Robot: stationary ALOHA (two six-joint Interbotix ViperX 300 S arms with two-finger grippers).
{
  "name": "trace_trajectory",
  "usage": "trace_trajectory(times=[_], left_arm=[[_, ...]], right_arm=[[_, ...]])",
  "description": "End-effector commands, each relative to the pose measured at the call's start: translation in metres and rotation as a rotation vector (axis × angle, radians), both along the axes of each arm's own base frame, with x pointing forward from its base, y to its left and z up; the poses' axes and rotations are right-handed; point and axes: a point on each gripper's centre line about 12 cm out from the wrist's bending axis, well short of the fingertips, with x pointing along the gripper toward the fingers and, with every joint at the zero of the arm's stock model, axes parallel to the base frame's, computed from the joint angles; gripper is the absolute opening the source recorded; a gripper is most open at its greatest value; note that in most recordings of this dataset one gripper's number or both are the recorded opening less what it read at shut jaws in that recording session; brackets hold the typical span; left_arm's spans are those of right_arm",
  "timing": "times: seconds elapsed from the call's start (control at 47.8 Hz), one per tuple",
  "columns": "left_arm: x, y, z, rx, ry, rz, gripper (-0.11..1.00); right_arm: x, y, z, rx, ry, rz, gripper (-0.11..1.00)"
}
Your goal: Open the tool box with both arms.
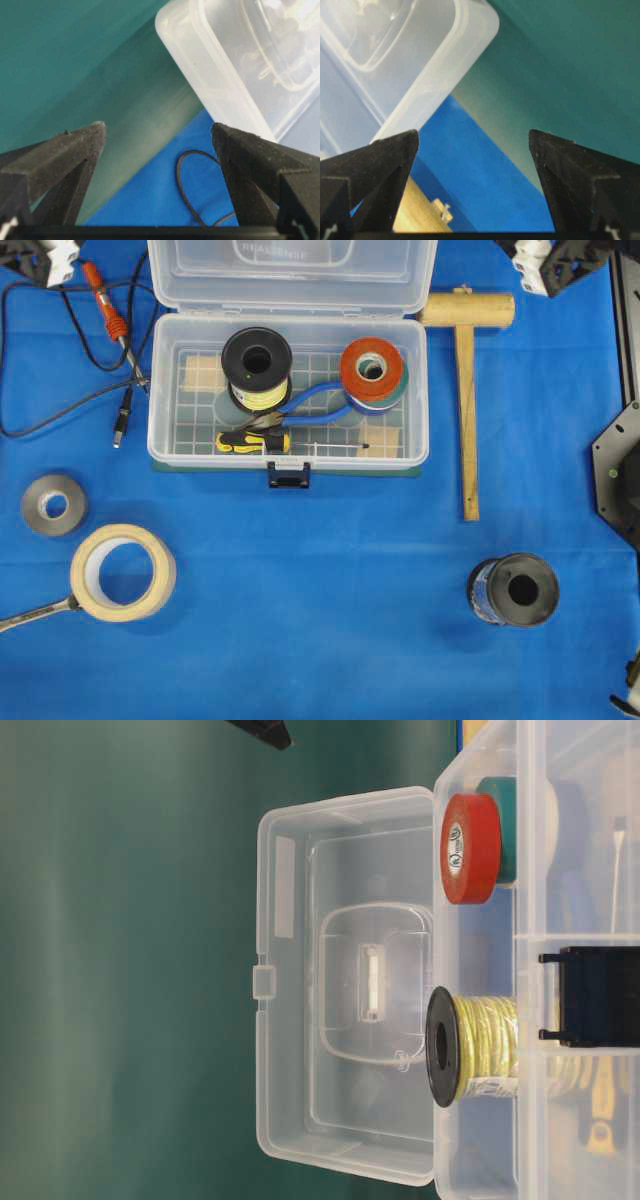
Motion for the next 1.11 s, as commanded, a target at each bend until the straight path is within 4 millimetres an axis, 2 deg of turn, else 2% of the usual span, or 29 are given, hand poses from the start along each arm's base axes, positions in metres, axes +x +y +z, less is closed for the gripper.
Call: trace_trajectory(times=[0.0, 0.167, 0.293, 0.418, 0.669, 0.92, 1.087], left_arm=[[-0.005, -0.004, 0.01, 0.024, -0.029, 0.005, 0.92], [-0.007, -0.021, 0.011, 0.0, -0.055, -0.02, 0.92], [0.002, -0.049, 0.013, -0.012, -0.059, -0.128, 0.92], [0.013, -0.087, 0.02, -0.017, -0.079, -0.287, 0.92], [0.02, -0.153, 0.033, -0.002, -0.149, -0.588, 0.92], [0.024, -0.184, 0.023, -0.03, -0.116, -0.744, 0.92], [0.028, -0.191, 0.018, -0.041, -0.097, -0.778, 0.92]], right_arm=[[-0.002, 0.001, 0.008, -0.011, -0.021, -0.005, 0.87], [0.008, 0.014, 0.007, 0.003, -0.024, 0.048, 0.87], [0.026, 0.037, 0.004, 0.014, -0.024, 0.149, 0.87], [0.043, 0.069, 0.002, 0.036, -0.019, 0.278, 0.87], [0.067, 0.141, -0.001, 0.055, -0.007, 0.55, 0.87], [0.074, 0.191, -0.005, 0.064, 0.009, 0.735, 0.86], [0.074, 0.199, -0.008, 0.069, 0.028, 0.766, 0.86]])
